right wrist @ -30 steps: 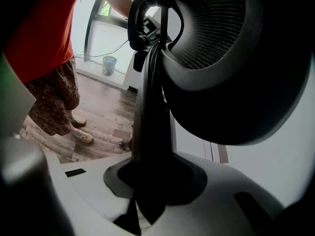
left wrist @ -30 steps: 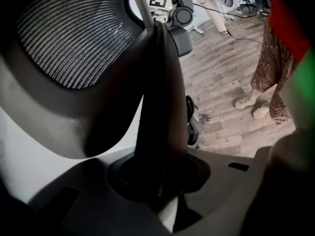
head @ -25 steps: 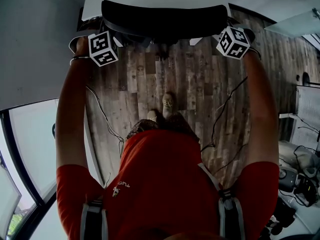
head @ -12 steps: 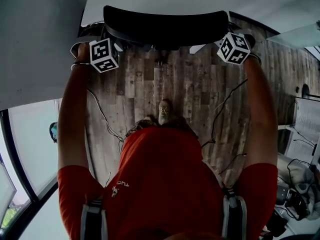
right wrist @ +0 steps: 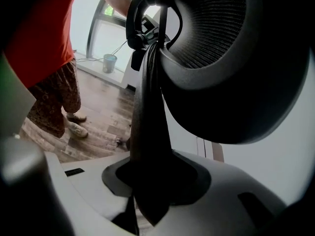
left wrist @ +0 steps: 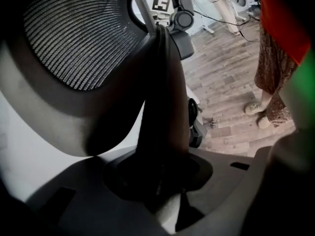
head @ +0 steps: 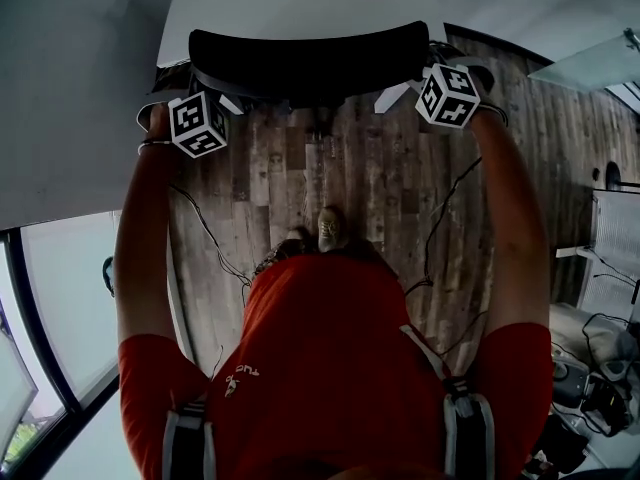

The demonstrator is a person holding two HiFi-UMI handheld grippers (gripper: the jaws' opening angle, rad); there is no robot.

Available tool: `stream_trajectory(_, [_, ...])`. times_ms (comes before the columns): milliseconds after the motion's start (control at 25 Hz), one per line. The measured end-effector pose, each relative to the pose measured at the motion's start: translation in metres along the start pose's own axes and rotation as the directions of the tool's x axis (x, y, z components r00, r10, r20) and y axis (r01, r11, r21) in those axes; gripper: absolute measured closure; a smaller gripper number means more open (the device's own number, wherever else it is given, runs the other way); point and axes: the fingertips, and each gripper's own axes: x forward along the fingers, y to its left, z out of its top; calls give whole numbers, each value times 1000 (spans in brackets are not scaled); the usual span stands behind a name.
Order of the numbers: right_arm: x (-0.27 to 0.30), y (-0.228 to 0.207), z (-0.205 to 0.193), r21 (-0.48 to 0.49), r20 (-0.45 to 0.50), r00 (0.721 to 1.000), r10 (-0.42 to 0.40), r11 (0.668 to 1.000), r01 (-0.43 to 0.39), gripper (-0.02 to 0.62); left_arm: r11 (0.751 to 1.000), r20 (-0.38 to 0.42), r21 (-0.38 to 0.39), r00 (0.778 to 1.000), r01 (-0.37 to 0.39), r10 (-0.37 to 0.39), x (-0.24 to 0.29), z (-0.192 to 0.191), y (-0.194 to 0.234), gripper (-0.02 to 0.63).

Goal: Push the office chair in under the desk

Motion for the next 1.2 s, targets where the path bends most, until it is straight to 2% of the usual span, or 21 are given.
stream_trajectory(160, [-2,5,-3,23,-41,999,2,1000,-1,410,1000,-3,-5,1000,18,-18,-4,-3,-9,395])
stream_trajectory(280, [-12,2,-6,35,-60,998,-17,999,19,382,1000,13,-6,1000,8,-8,-11,-3,-10,365])
stream_trajectory(600, [-55,5,1,54,-58,991,-116,991,120,373,996,78,-53,994,-77,81,-49,3,-1,357])
stream_trajectory(720, [-76,5,4,123,-32,983,-178,976,181,373,990,99,-82,988,-112,120,-68,2,0,357])
stream_trajectory(800, [-91,5,8,190,-7,972,-234,954,231,373,979,117,-140,979,-147,164,-84,1,2,357])
stream_trajectory(880, [-107,8,17,260,23,954,-298,924,282,373,955,144,-235,964,-184,221,-105,2,6,357])
stream_trajectory(1000, [-130,16,41,368,88,911,-403,863,346,373,886,222,-418,923,-201,315,-142,14,12,357])
stream_trajectory(1080, [-144,20,62,455,153,867,-475,813,365,374,834,298,-527,883,-164,362,-163,30,13,359])
stream_trajectory(1200, [-162,28,99,577,252,783,-569,738,350,409,766,407,-640,820,-58,402,-188,62,10,360])
